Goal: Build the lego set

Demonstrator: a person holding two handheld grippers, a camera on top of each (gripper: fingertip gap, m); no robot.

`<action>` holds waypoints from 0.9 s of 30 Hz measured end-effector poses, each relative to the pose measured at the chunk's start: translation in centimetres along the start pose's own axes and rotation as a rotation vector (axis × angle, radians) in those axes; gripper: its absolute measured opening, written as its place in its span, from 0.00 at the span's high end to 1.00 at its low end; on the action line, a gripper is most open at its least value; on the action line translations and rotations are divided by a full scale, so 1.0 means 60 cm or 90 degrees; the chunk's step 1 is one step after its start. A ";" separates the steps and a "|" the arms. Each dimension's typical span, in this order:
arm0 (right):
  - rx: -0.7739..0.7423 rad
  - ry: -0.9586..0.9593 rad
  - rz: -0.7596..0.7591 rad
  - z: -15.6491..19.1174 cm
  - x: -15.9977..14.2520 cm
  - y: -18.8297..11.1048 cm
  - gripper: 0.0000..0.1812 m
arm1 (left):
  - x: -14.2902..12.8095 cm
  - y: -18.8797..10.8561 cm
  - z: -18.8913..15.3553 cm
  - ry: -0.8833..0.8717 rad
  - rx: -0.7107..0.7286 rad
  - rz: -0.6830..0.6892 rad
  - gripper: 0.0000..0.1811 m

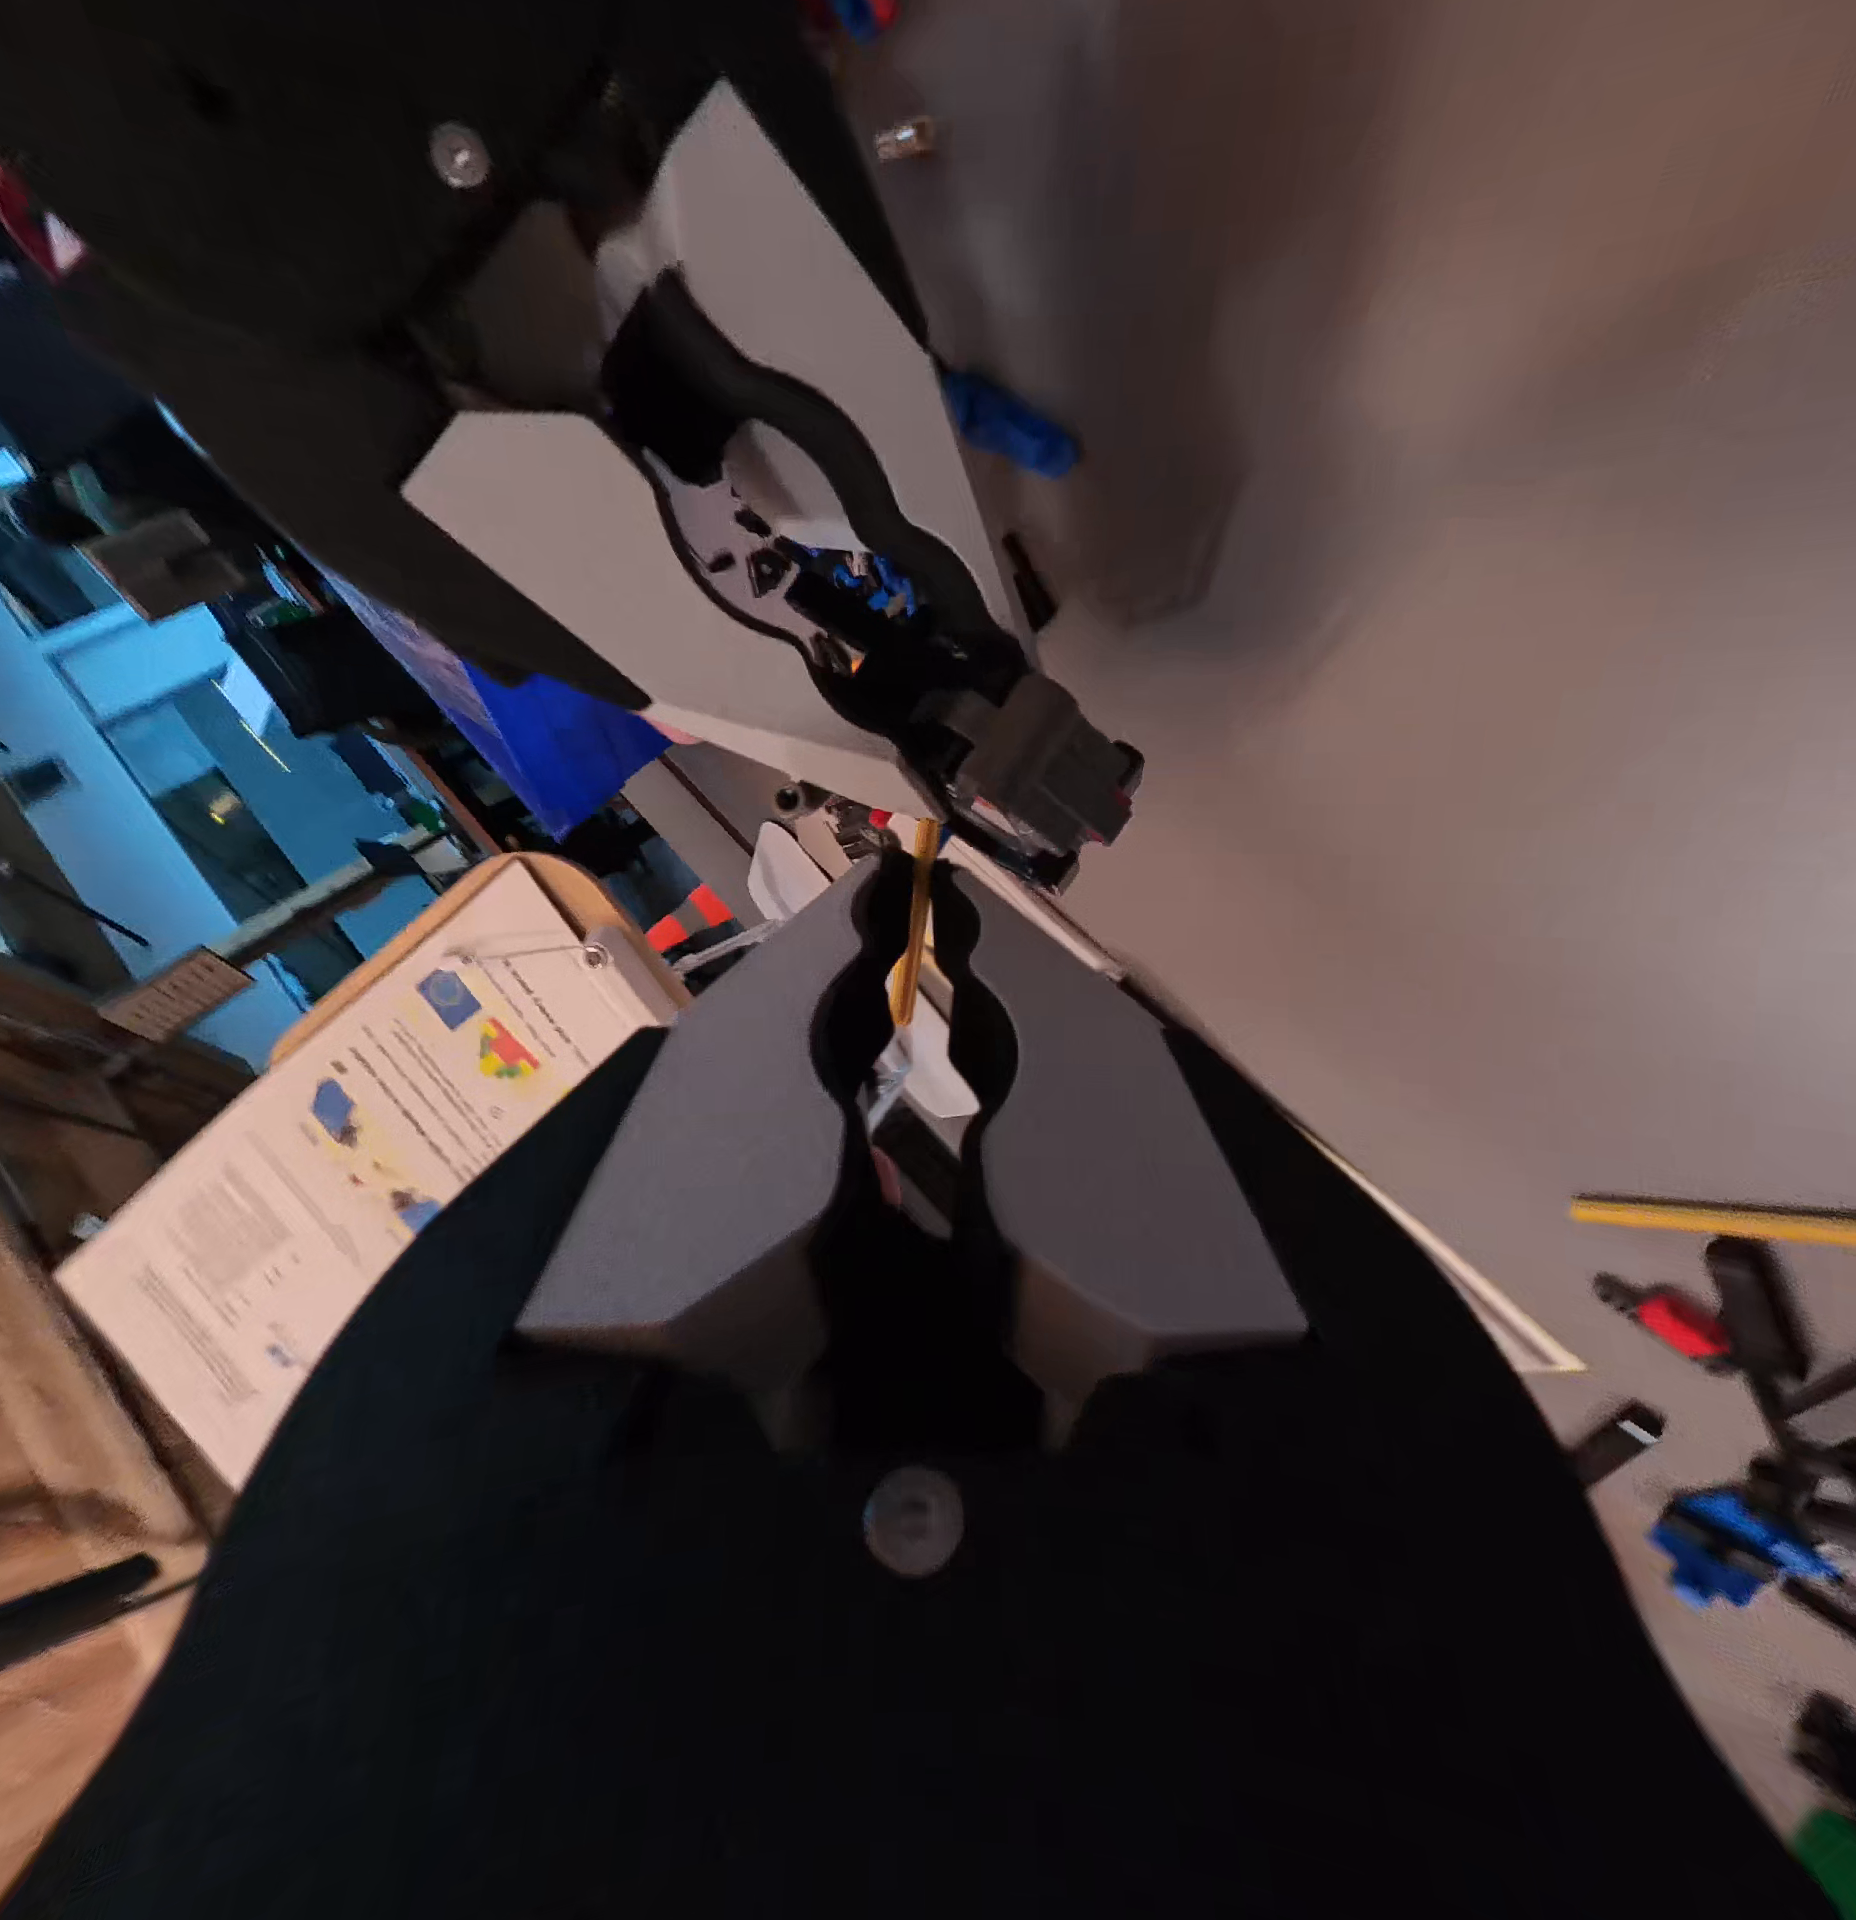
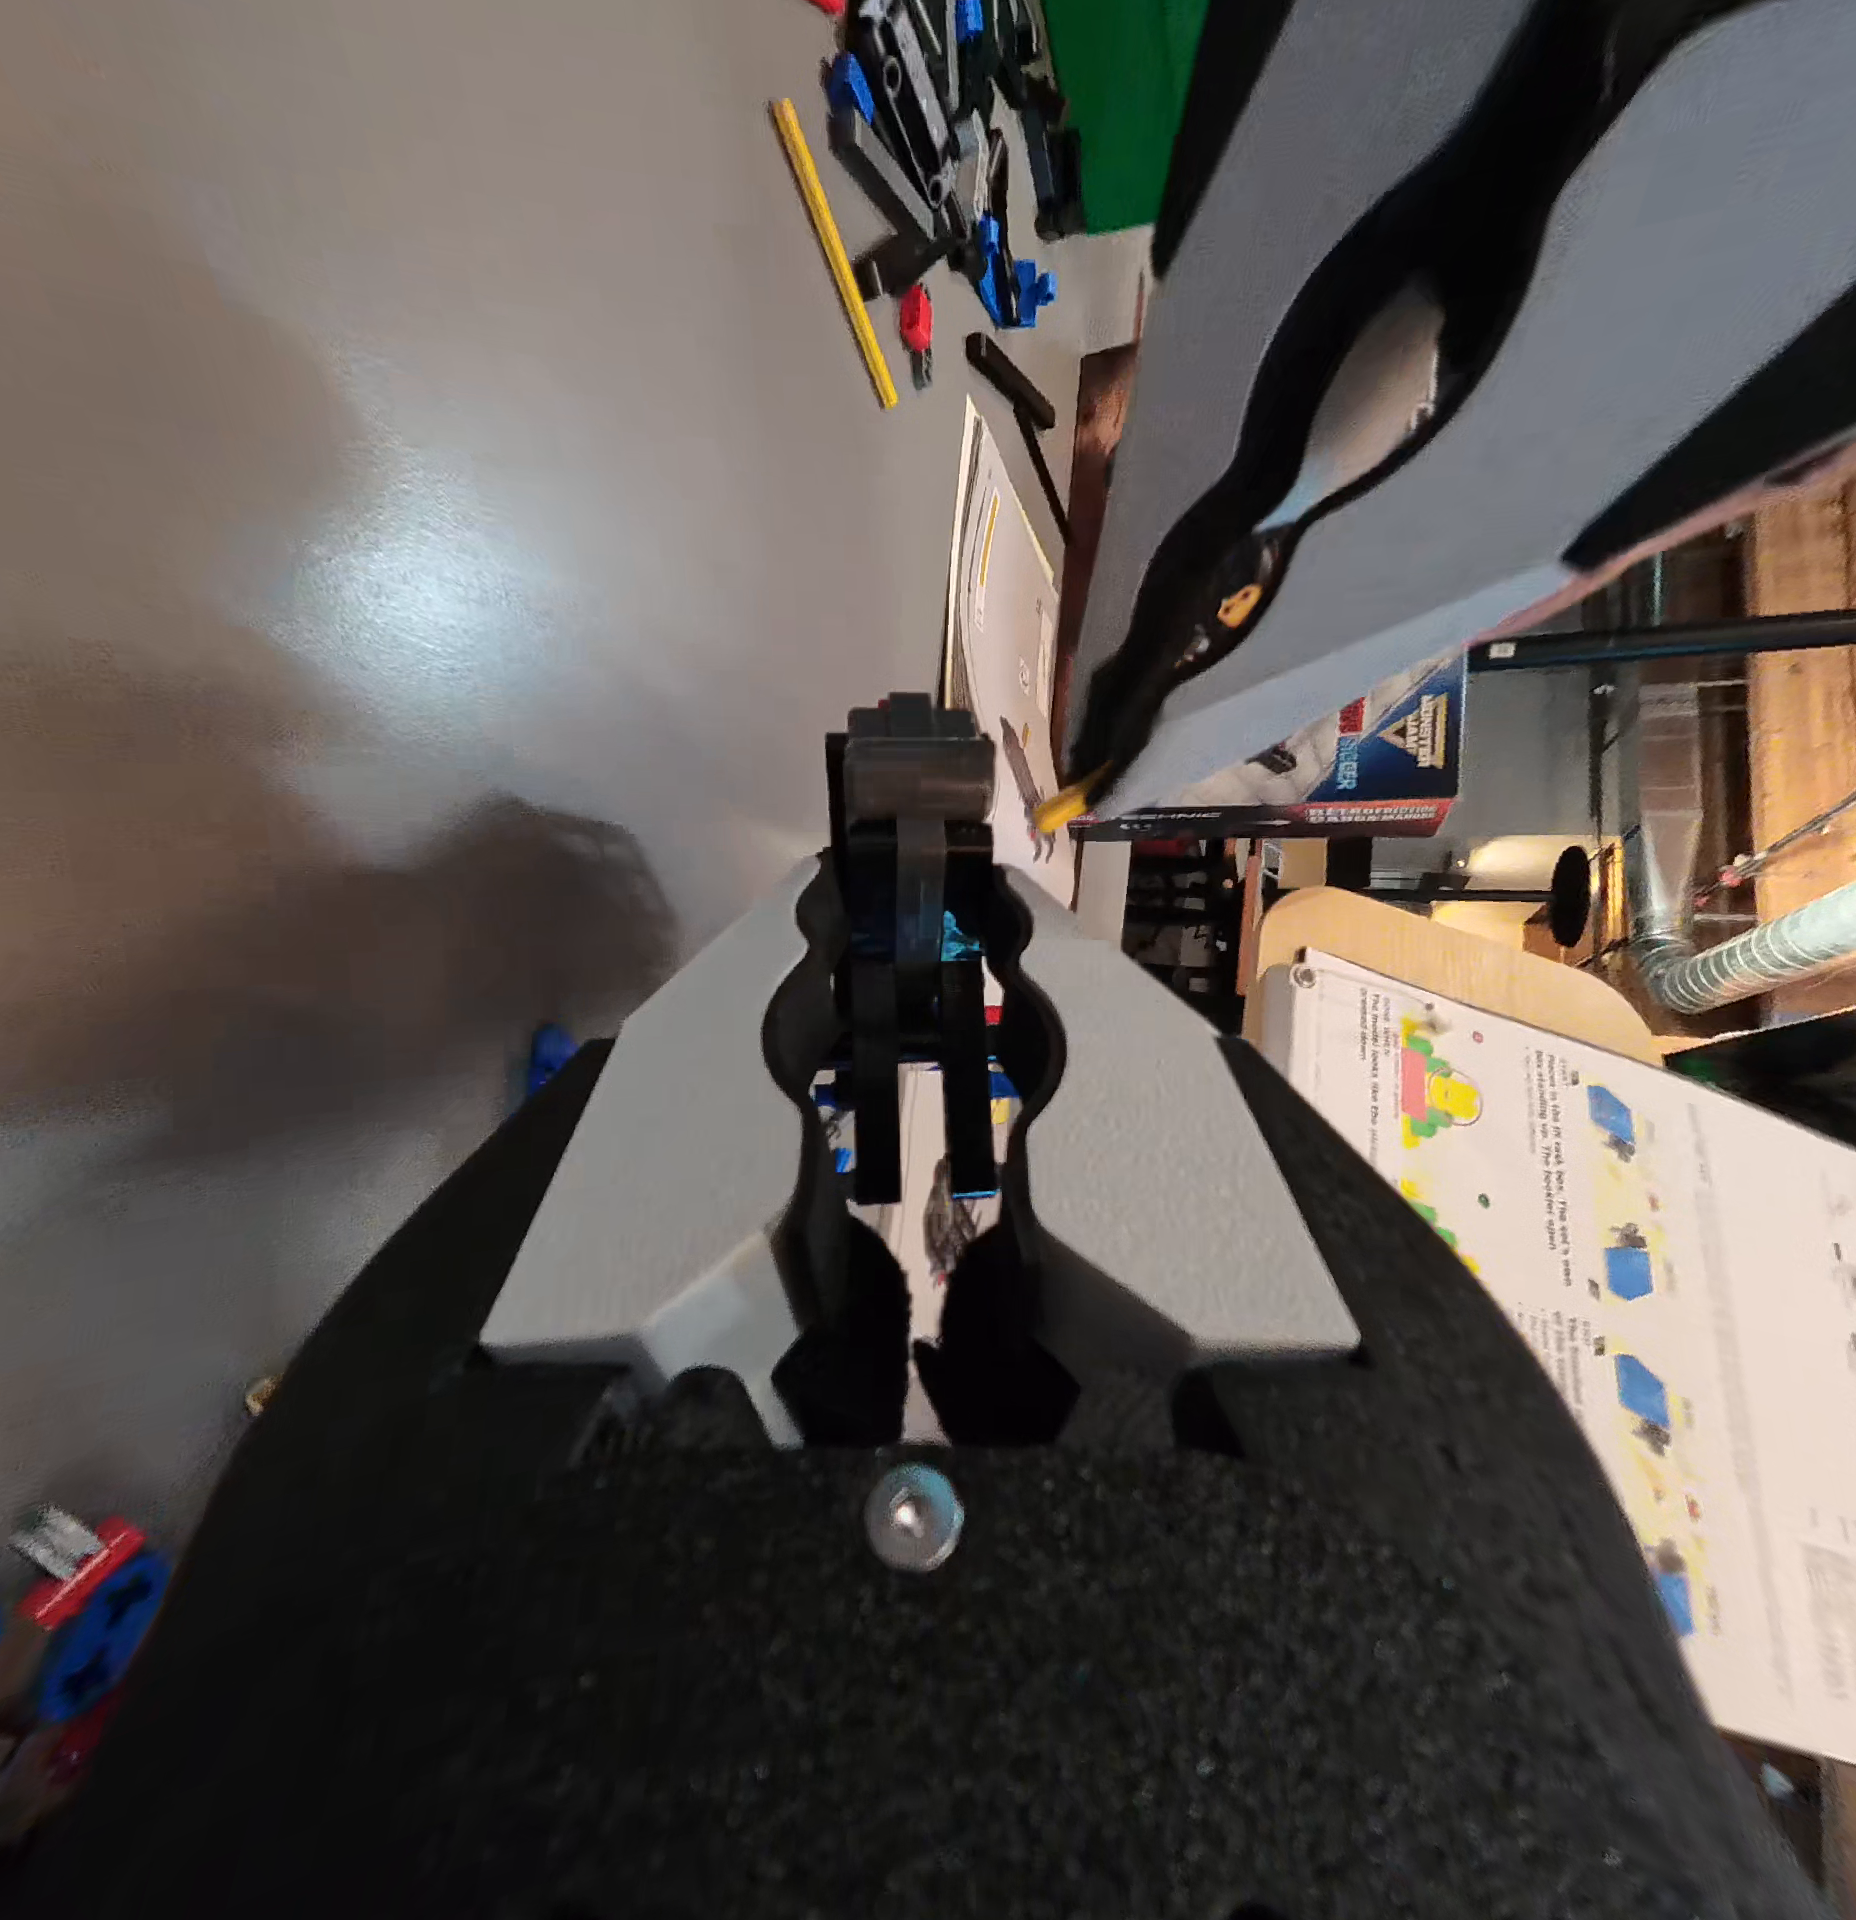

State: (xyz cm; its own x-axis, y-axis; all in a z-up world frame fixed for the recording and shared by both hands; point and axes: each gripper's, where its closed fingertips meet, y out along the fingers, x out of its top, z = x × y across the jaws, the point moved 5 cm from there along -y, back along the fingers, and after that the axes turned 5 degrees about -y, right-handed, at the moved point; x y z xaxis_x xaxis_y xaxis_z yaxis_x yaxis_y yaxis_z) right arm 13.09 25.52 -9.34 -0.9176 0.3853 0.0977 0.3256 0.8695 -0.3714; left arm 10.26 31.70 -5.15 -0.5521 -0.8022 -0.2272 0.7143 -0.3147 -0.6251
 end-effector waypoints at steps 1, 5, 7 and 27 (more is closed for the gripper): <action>0.001 -0.003 0.001 0.000 0.002 0.000 0.86 | 0.001 0.000 0.000 0.026 -0.002 -0.002 0.99; -0.006 -0.023 0.001 0.001 0.005 -0.002 0.86 | 0.012 0.001 -0.003 0.110 -0.021 -0.009 0.99; -0.005 -0.033 0.001 0.003 0.008 -0.002 0.86 | 0.012 0.005 -0.006 0.141 -0.030 -0.006 0.99; -0.021 -0.076 -0.004 0.001 0.019 -0.010 0.86 | 0.020 -0.008 0.008 0.039 -0.125 -0.062 0.99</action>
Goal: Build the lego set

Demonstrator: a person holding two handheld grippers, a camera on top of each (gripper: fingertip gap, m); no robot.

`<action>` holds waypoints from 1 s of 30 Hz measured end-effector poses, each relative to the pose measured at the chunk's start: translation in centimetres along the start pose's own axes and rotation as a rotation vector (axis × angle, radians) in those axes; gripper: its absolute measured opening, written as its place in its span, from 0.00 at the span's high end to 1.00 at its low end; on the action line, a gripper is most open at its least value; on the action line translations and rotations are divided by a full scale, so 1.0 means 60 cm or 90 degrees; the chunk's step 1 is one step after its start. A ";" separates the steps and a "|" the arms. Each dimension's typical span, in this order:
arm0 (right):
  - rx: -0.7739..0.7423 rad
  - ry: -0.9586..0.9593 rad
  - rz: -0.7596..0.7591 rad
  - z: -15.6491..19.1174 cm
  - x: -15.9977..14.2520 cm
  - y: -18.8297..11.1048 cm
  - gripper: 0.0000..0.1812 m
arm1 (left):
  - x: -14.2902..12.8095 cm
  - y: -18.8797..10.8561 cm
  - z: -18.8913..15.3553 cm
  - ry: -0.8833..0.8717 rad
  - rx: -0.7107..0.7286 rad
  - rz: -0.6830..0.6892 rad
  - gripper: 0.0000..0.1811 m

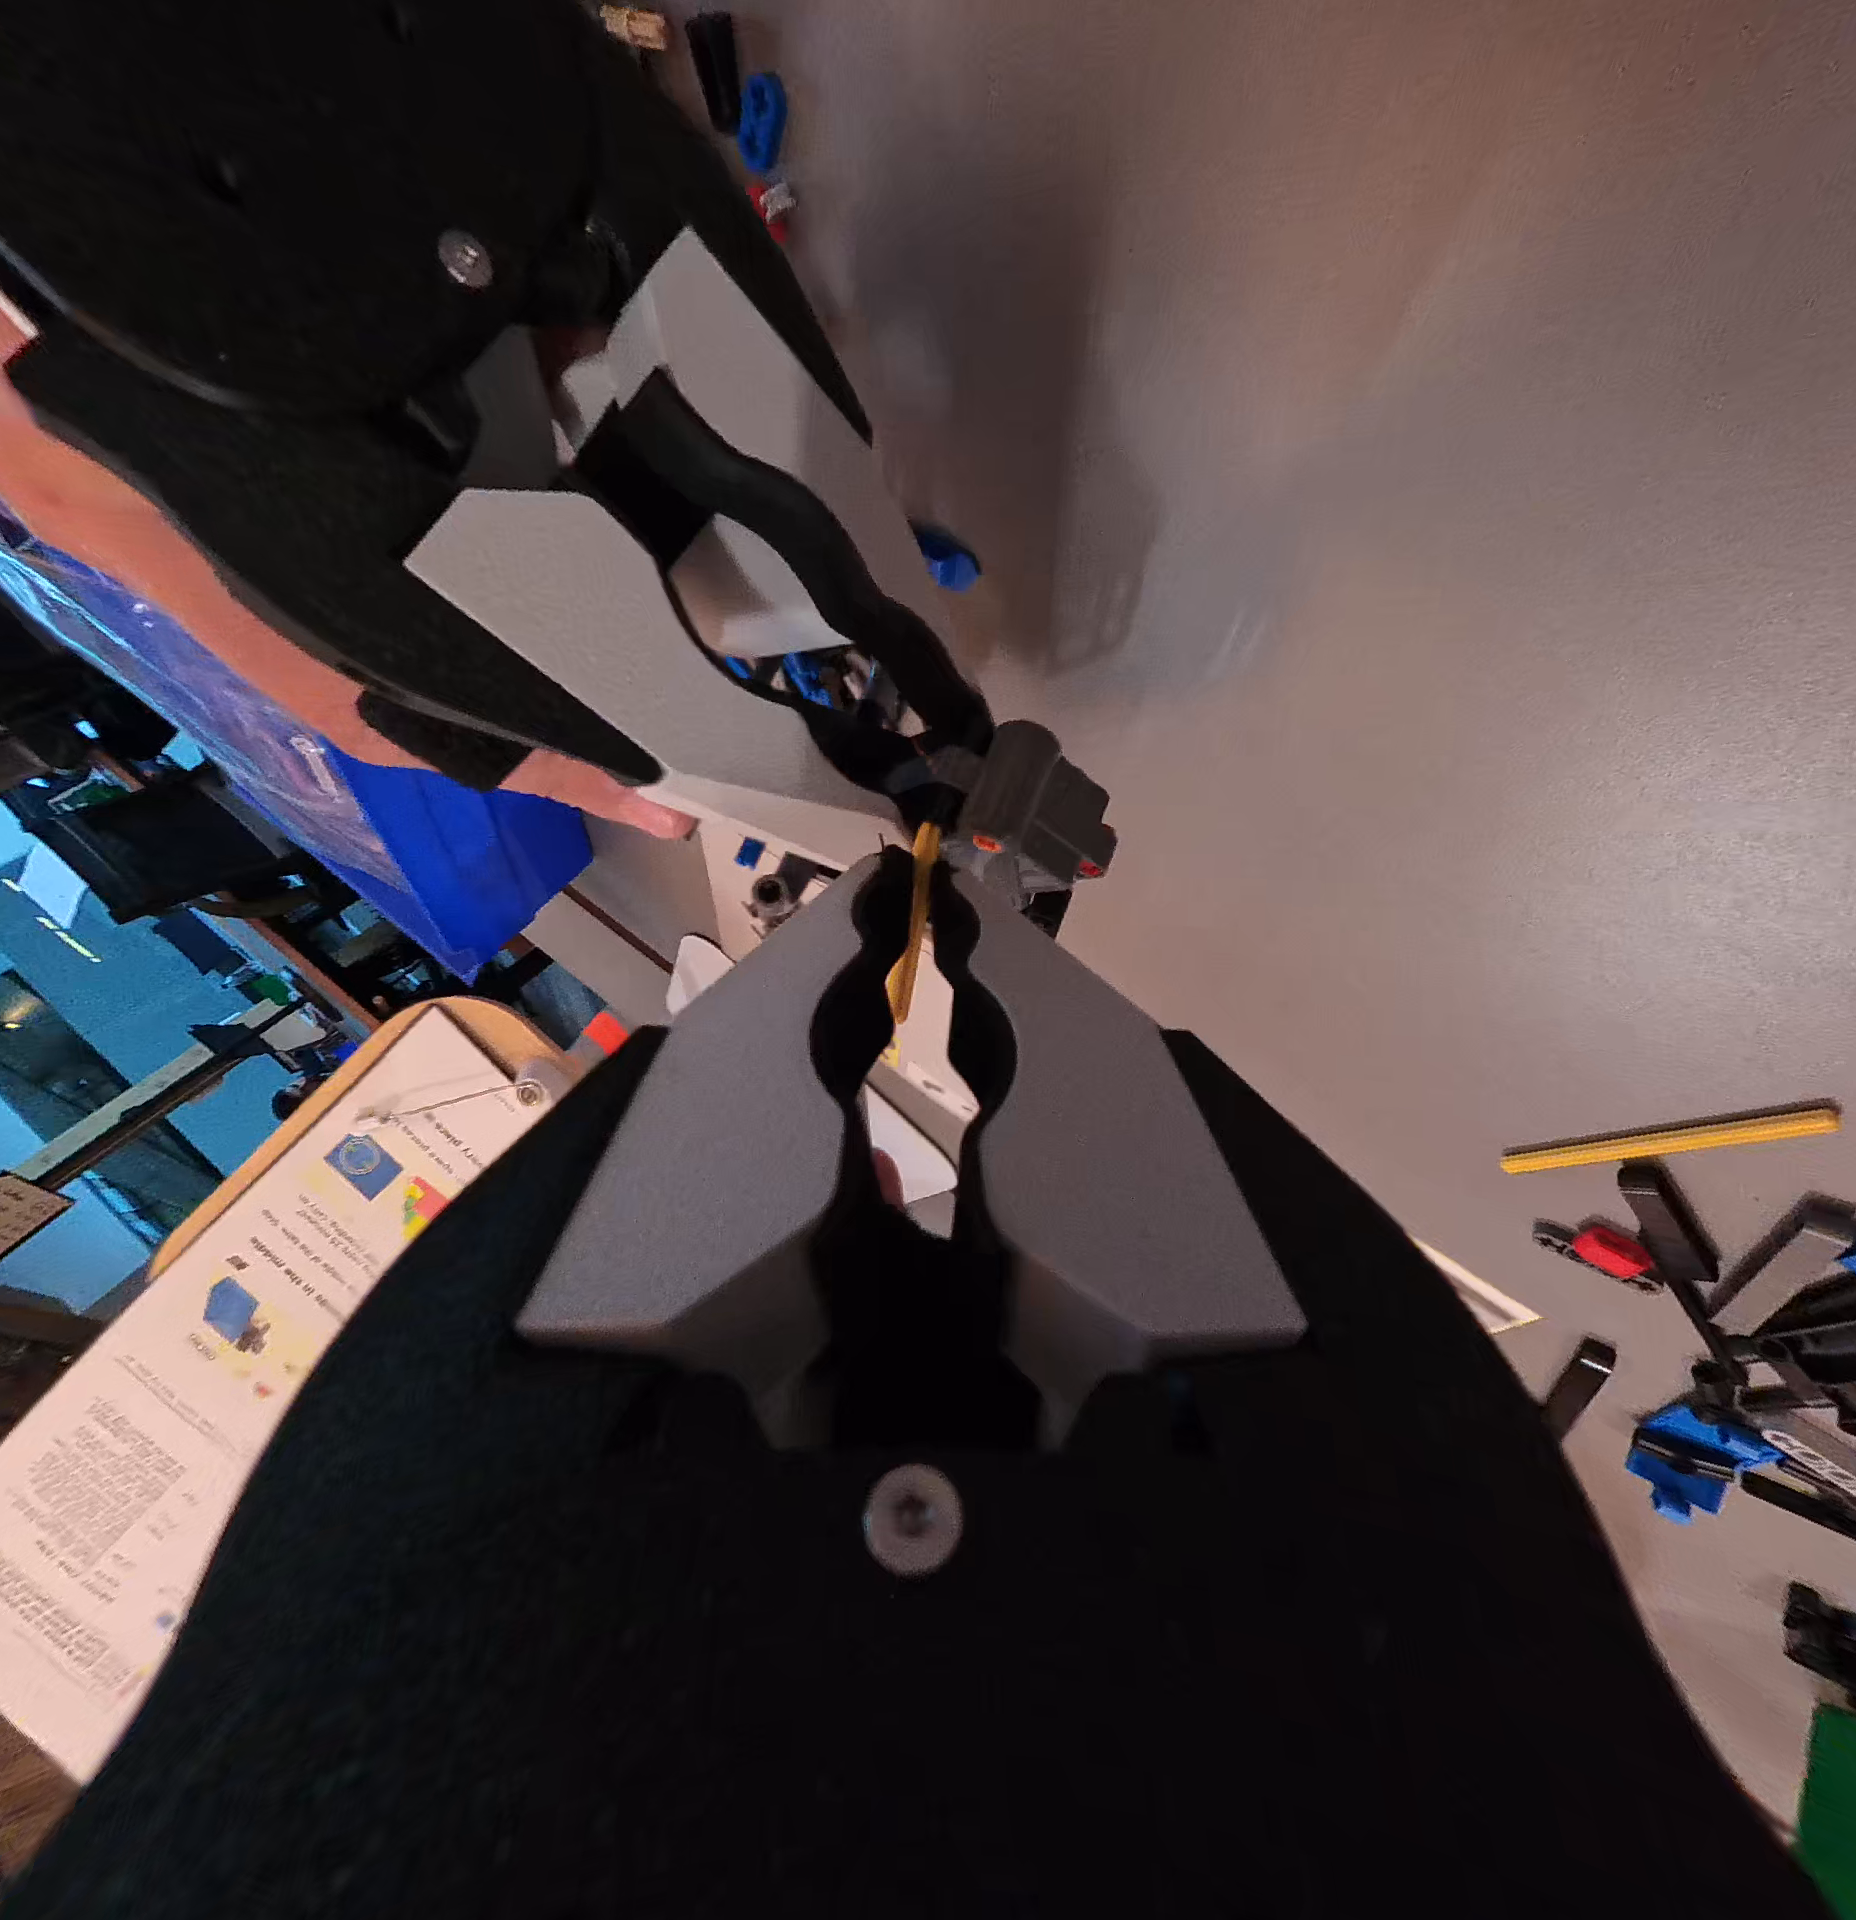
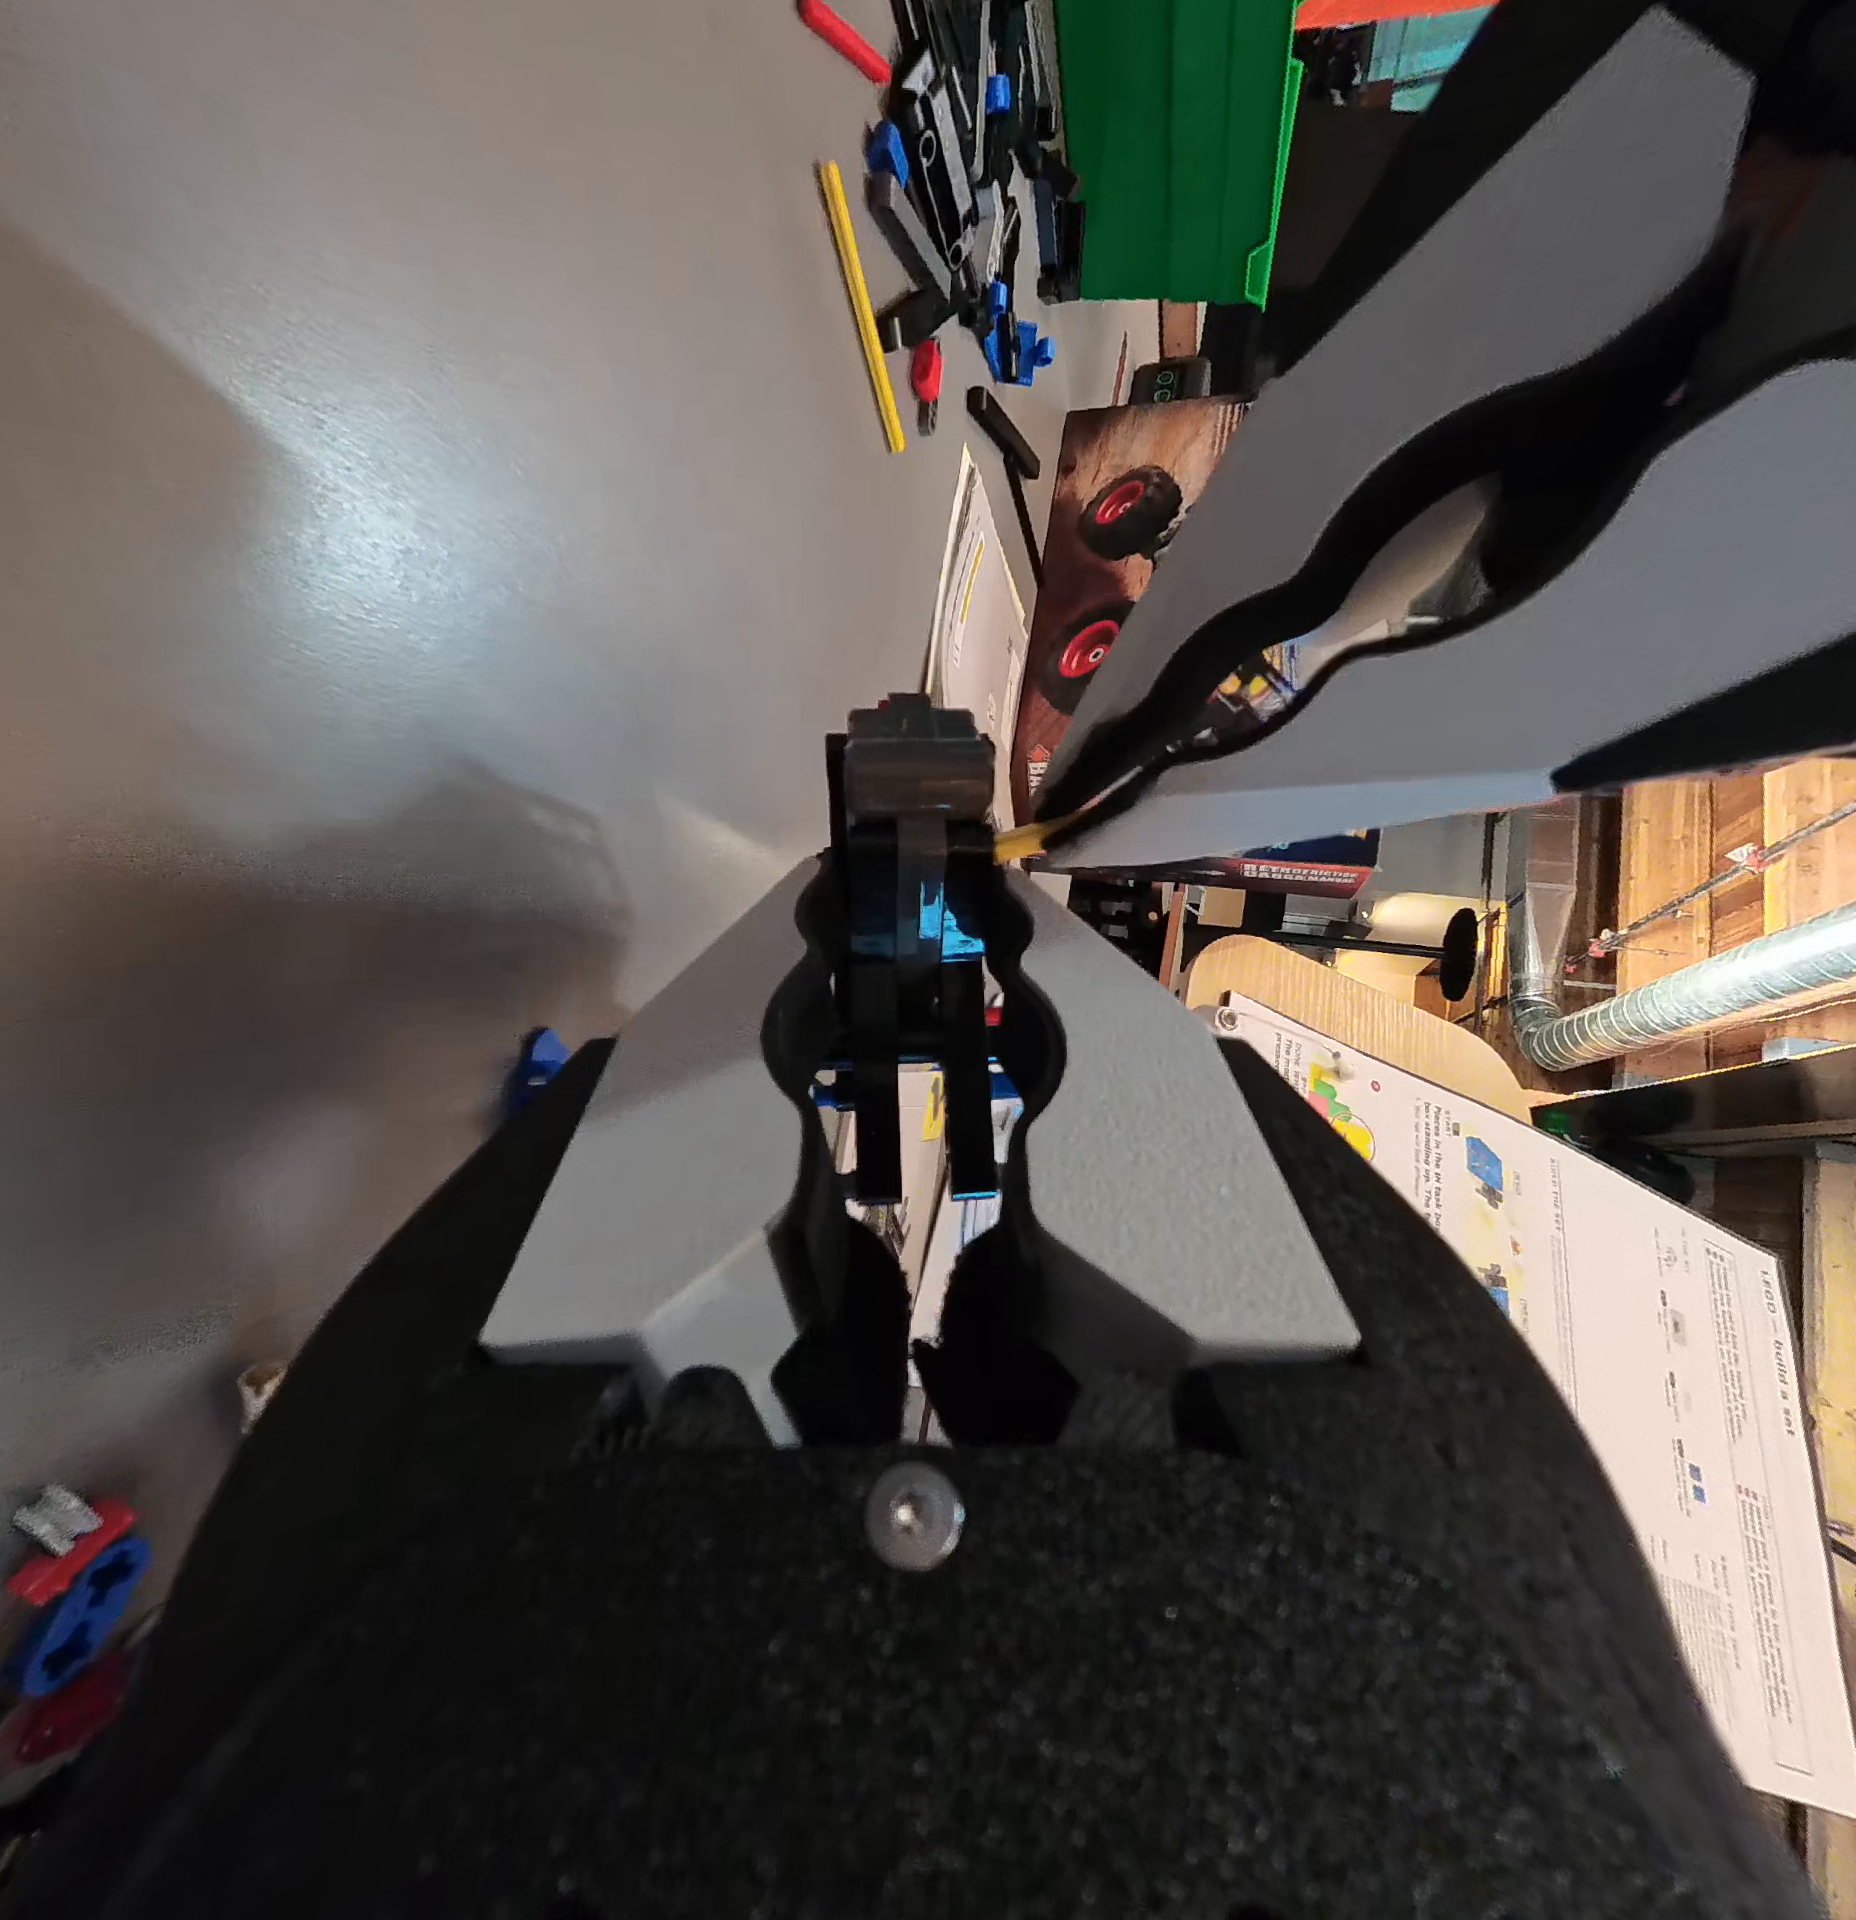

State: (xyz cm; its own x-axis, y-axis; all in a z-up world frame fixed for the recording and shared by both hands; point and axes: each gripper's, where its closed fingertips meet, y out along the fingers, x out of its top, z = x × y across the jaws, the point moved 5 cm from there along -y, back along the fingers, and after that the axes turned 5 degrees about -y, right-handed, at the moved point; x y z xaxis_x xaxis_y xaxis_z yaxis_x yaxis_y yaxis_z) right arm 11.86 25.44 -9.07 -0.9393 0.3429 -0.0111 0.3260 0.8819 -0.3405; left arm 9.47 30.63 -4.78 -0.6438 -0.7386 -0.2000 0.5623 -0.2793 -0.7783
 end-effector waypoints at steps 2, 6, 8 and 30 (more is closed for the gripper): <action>0.003 -0.004 0.000 0.002 0.001 0.001 0.86 | 0.002 0.001 -0.001 -0.003 -0.012 0.000 0.99; 0.019 -0.006 -0.009 0.007 0.007 0.001 0.86 | 0.007 0.002 -0.006 -0.002 -0.036 -0.006 0.99; 0.022 -0.006 -0.007 0.009 0.006 0.001 0.86 | 0.009 0.004 -0.006 -0.010 -0.043 -0.014 0.99; 0.079 0.007 -0.002 0.025 -0.018 0.003 0.86 | -0.003 0.008 -0.053 -0.354 -0.057 -0.127 1.00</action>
State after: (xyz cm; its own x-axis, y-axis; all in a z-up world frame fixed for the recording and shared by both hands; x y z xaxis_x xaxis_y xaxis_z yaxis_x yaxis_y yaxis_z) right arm 12.77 24.73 -10.51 -0.9387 0.3447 -0.0005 0.3072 0.8359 -0.4548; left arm 8.18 32.60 -7.00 -0.3511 -0.8942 0.2778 0.3966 -0.4107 -0.8210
